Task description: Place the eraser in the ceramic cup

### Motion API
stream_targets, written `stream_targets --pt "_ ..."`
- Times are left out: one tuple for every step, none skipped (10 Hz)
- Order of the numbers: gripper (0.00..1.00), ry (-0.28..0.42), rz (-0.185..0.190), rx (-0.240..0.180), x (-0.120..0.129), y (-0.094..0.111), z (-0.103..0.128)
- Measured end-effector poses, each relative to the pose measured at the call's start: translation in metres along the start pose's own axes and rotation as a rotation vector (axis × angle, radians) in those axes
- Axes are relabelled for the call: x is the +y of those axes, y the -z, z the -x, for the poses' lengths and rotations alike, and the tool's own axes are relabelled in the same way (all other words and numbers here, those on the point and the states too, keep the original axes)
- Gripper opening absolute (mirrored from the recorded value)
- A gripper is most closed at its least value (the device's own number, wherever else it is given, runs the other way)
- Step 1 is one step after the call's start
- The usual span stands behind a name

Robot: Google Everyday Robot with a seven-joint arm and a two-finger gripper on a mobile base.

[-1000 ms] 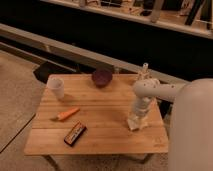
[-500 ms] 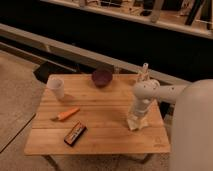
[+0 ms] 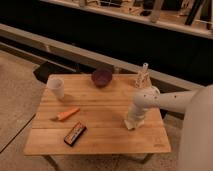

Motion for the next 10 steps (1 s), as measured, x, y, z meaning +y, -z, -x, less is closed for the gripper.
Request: stream_targets --pt "0.00 0.039 -0.006 -0.008 0.007 0.009 -0.003" --pt "0.00 0.079 -0.016 -0.015 0.015 0.017 -0.006" --pt "0.00 0.127 -0.026 -0.022 0.028 0.027 -0.010" --pt "0.00 0.197 -0.043 -0.030 0.046 0.040 -0.016" --pt "0.00 0.241 -0.056 -0.032 0.056 0.047 -0.021" --pt "0.00 0.300 -0.069 -0.037 0.071 0.055 -0.027" --pt "0.00 0.371 -0.088 -0.047 0.088 0.063 -0.033" --pt "0.00 0.427 -0.110 -0.059 0.099 0.068 -0.036" --pt "0.00 0.470 -0.125 -0.071 0.109 0.072 -0.039" --pt "0.00 0.525 -0.147 -0.087 0.122 0.076 -0.042"
